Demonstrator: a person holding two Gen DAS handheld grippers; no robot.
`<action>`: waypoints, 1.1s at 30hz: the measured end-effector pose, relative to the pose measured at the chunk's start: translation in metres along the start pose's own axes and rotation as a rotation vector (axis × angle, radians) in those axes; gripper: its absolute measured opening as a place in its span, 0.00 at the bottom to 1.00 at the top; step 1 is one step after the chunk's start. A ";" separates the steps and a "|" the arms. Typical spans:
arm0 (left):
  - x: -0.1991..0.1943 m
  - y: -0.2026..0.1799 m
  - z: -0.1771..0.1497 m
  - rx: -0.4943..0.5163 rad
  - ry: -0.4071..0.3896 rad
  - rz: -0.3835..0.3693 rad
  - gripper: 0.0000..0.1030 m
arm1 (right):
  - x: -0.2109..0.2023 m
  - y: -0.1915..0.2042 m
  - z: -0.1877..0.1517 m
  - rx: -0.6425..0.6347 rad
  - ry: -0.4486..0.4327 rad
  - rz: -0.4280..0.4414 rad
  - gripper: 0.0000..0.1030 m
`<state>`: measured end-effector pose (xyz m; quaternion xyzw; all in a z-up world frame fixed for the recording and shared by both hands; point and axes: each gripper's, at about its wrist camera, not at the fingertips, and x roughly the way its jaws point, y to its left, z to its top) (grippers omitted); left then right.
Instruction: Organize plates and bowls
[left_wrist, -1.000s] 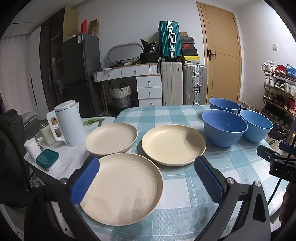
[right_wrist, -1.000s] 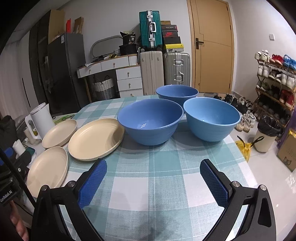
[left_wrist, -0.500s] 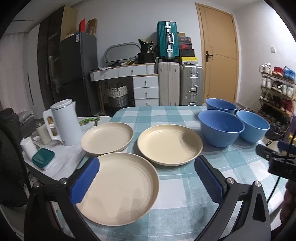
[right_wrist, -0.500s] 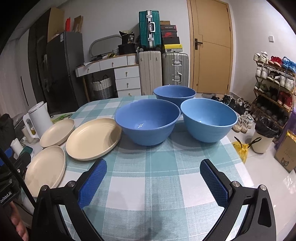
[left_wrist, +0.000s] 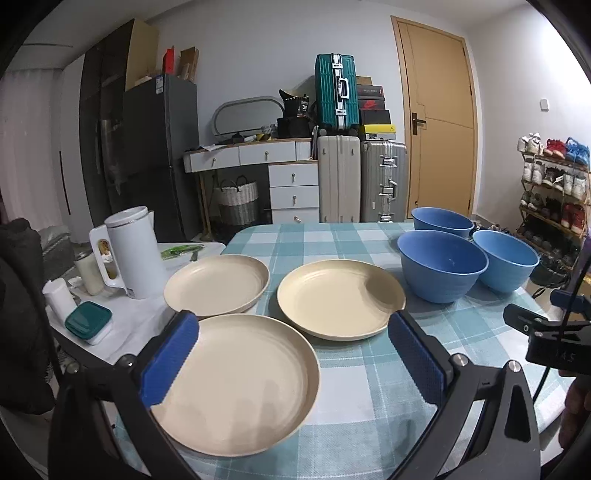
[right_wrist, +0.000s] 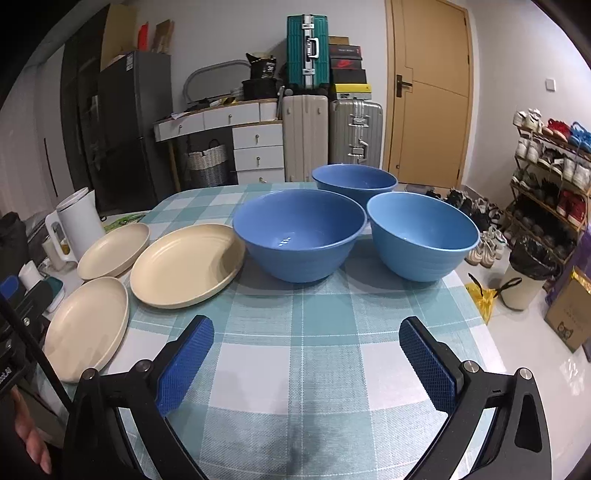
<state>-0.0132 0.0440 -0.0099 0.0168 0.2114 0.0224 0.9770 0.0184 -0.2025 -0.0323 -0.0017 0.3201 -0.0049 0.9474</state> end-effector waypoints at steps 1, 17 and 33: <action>0.000 -0.001 -0.001 0.003 -0.008 0.009 1.00 | 0.000 0.001 0.000 -0.002 0.001 0.001 1.00; 0.004 0.003 0.000 0.013 0.004 0.024 1.00 | -0.001 -0.001 -0.001 0.021 -0.006 -0.016 0.99; 0.005 0.003 0.003 0.015 0.052 -0.005 1.00 | -0.001 0.002 -0.002 0.018 -0.003 -0.009 0.94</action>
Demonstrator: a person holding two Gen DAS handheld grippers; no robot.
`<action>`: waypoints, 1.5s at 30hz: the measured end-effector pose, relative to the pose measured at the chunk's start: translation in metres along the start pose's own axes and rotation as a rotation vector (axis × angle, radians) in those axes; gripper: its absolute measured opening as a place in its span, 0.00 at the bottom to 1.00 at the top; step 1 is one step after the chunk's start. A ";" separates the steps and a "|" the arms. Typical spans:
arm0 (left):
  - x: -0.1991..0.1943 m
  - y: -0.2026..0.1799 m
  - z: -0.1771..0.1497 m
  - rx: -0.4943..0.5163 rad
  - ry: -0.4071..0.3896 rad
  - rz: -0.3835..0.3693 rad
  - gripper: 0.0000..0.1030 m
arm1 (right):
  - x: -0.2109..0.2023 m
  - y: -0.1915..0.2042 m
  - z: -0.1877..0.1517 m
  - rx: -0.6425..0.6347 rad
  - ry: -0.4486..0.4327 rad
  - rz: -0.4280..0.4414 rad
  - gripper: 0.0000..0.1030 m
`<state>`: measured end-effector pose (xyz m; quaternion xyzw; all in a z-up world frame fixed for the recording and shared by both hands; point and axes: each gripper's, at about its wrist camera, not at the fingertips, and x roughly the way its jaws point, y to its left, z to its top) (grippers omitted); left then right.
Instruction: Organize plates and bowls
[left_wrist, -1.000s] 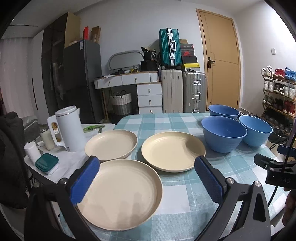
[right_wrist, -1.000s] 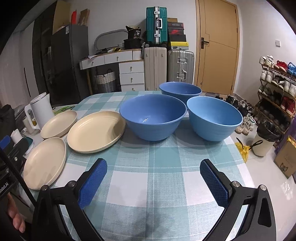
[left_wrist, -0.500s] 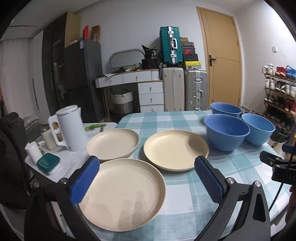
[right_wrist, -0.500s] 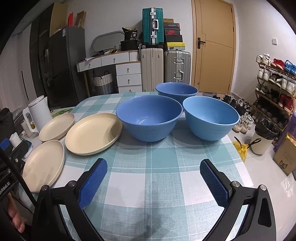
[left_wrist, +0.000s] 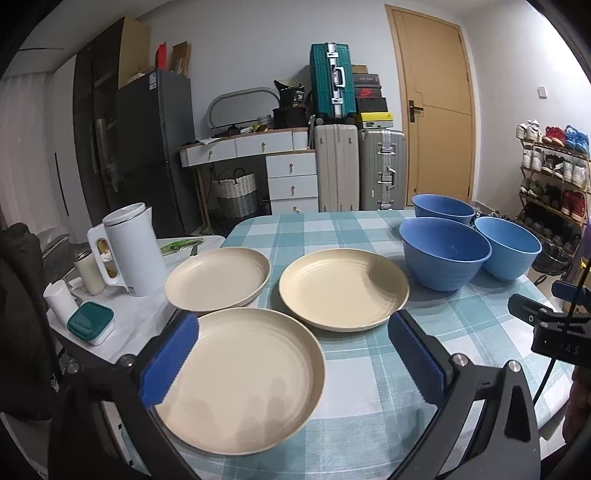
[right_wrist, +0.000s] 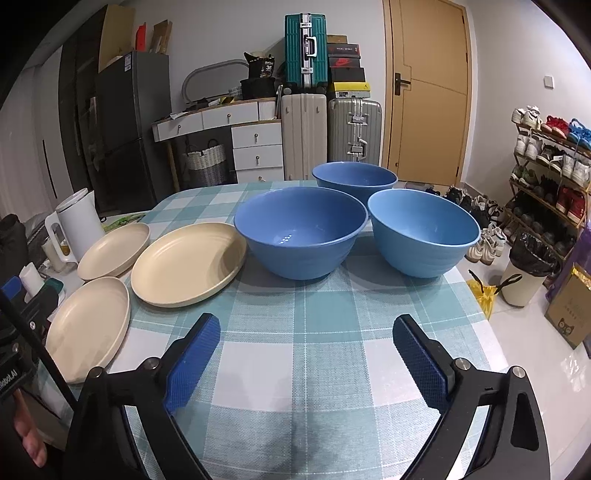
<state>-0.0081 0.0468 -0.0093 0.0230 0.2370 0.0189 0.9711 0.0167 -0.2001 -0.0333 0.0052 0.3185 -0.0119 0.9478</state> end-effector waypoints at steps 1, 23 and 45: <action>0.000 0.003 0.000 -0.007 0.003 0.005 1.00 | -0.001 0.002 0.000 -0.006 -0.004 0.002 0.94; 0.066 0.164 0.065 -0.266 0.060 0.224 1.00 | -0.002 0.138 0.110 -0.240 -0.076 0.283 0.94; 0.230 0.233 0.049 -0.394 0.392 0.166 1.00 | 0.246 0.298 0.180 -0.401 0.333 0.247 0.88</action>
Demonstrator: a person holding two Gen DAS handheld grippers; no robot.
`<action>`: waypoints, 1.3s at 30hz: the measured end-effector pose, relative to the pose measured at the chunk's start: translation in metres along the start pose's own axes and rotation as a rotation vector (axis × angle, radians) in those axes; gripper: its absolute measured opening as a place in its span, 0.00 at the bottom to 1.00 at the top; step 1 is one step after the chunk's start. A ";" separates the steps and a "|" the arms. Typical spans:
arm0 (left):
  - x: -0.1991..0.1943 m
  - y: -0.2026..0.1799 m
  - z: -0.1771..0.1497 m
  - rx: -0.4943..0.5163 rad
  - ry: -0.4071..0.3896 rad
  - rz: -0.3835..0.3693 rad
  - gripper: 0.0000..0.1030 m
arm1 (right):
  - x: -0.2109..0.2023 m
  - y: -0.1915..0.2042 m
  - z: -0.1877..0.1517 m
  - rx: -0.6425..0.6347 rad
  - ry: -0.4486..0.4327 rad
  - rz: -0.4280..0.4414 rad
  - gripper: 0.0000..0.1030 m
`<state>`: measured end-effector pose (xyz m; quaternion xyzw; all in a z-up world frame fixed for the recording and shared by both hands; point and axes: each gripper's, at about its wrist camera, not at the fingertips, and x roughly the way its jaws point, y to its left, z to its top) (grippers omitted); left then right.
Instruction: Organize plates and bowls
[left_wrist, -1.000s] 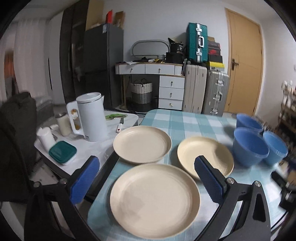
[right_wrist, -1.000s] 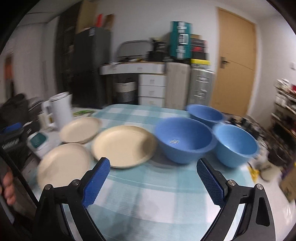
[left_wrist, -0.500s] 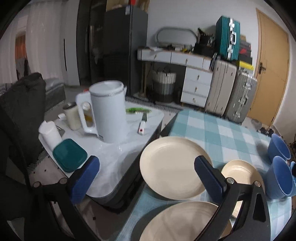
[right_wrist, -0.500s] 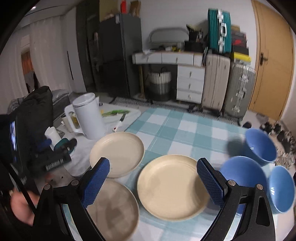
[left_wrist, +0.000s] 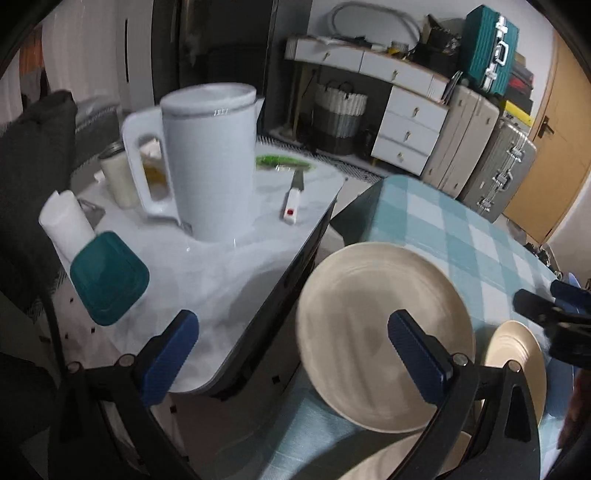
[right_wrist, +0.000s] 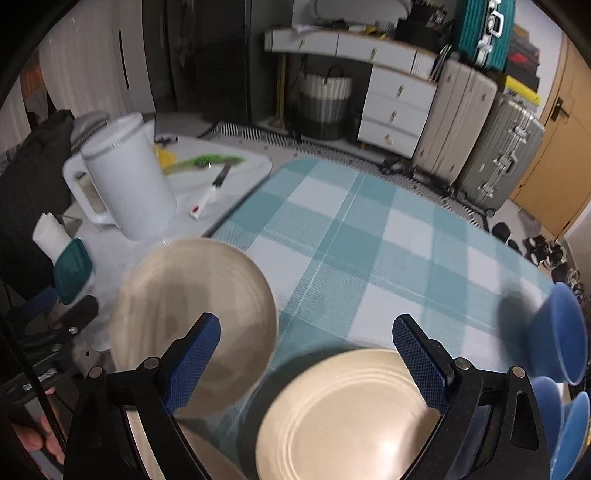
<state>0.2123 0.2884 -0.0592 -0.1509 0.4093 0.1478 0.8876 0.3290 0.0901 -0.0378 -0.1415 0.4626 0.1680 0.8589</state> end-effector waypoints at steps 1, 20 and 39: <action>0.002 0.002 0.000 -0.002 0.008 -0.012 1.00 | 0.007 0.002 0.001 -0.009 0.011 -0.003 0.85; 0.045 0.020 -0.007 -0.106 0.142 -0.177 0.76 | 0.074 0.006 -0.002 -0.002 0.170 0.006 0.52; 0.062 0.027 -0.020 -0.169 0.200 -0.251 0.16 | 0.084 0.010 -0.011 0.019 0.219 0.084 0.25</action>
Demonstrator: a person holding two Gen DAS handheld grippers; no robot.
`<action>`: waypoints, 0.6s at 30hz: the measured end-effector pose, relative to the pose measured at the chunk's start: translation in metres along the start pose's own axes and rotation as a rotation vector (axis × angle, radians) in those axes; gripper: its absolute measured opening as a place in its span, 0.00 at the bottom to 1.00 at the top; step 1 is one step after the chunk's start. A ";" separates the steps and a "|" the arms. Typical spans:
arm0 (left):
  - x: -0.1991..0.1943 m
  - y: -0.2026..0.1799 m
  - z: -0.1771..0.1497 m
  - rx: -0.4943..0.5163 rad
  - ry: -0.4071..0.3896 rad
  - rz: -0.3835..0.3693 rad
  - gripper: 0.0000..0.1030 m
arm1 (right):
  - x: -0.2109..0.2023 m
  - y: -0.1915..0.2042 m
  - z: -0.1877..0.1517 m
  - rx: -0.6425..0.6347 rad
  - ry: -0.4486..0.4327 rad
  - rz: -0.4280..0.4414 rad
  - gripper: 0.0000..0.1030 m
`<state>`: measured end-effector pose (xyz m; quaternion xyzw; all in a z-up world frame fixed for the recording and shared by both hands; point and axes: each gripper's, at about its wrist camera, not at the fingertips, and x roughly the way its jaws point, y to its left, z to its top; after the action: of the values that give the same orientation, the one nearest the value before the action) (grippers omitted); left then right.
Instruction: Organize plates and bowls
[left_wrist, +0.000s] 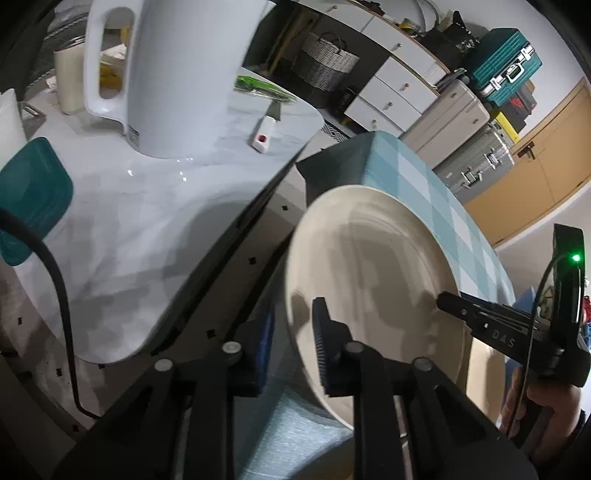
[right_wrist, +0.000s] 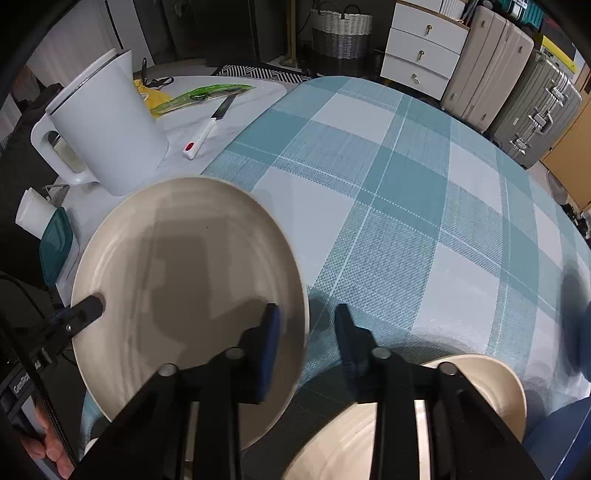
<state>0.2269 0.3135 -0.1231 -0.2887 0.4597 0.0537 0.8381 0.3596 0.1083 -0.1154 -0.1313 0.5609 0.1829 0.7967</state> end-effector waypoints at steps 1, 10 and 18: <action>0.000 0.001 0.000 -0.001 0.001 0.003 0.14 | -0.001 0.001 0.000 0.000 -0.005 0.006 0.19; 0.000 -0.001 0.000 0.014 0.007 0.014 0.06 | -0.006 0.000 -0.004 0.024 -0.016 0.030 0.09; -0.004 -0.002 0.001 0.015 0.000 0.022 0.06 | -0.011 0.003 -0.003 0.025 -0.025 0.022 0.07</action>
<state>0.2258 0.3128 -0.1185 -0.2772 0.4634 0.0596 0.8396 0.3523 0.1086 -0.1058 -0.1129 0.5545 0.1862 0.8032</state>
